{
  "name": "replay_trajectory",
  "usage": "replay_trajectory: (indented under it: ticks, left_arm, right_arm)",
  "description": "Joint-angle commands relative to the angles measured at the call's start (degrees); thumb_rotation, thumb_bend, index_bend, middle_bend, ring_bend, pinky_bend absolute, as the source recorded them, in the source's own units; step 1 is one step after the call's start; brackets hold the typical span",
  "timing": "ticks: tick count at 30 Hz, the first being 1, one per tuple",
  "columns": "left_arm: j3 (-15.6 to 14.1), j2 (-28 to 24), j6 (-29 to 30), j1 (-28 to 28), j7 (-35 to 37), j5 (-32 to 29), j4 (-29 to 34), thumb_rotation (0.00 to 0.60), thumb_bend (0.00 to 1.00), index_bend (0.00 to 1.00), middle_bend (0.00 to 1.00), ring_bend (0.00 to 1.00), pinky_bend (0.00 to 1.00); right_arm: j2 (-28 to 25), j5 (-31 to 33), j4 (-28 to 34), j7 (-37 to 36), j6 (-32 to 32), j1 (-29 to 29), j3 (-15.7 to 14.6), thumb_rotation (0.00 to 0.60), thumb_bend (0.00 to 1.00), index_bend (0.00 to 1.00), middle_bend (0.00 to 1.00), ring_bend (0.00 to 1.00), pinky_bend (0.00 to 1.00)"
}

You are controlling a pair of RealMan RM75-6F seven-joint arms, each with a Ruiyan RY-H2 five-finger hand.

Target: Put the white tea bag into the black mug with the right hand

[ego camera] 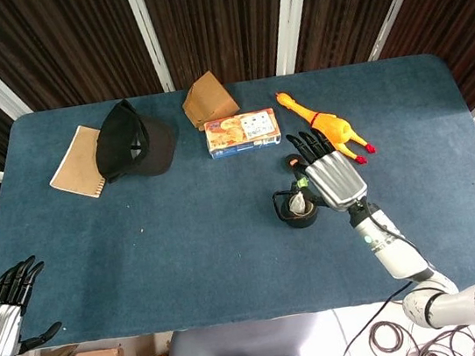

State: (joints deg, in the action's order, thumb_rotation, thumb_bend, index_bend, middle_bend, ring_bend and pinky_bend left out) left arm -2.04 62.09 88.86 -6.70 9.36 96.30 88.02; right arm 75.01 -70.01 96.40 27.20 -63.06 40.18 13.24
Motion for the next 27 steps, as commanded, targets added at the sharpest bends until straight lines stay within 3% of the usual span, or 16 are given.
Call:
replay_trajectory:
  ticks: [1, 11, 27]
  left_arm:
    - [0.0, 0.0, 0.1, 0.0, 0.1, -0.1, 0.0, 0.600, 0.03, 0.00, 0.00, 0.00, 0.10]
    - [0.0, -0.1, 0.3, 0.1, 0.2, 0.2, 0.1, 0.600, 0.03, 0.00, 0.00, 0.00, 0.10]
    - [0.2, -0.2, 0.0, 0.0, 0.4, -0.2, 0.1, 0.600, 0.03, 0.00, 0.00, 0.00, 0.10]
  right_arm:
    - [0.0, -0.9, -0.1, 0.0, -0.4, -0.4, -1.0, 0.600, 0.30, 0.54, 0.04, 0.00, 0.01]
    - [-0.2, -4.7, -2.1, -0.6, -2.2, -3.7, -5.8, 0.600, 0.30, 0.54, 0.04, 0.00, 0.01]
    - [0.4, -6.1, -6.3, -3.2, -1.6, -6.2, -8.6, 0.600, 0.30, 0.50, 0.04, 0.00, 0.01]
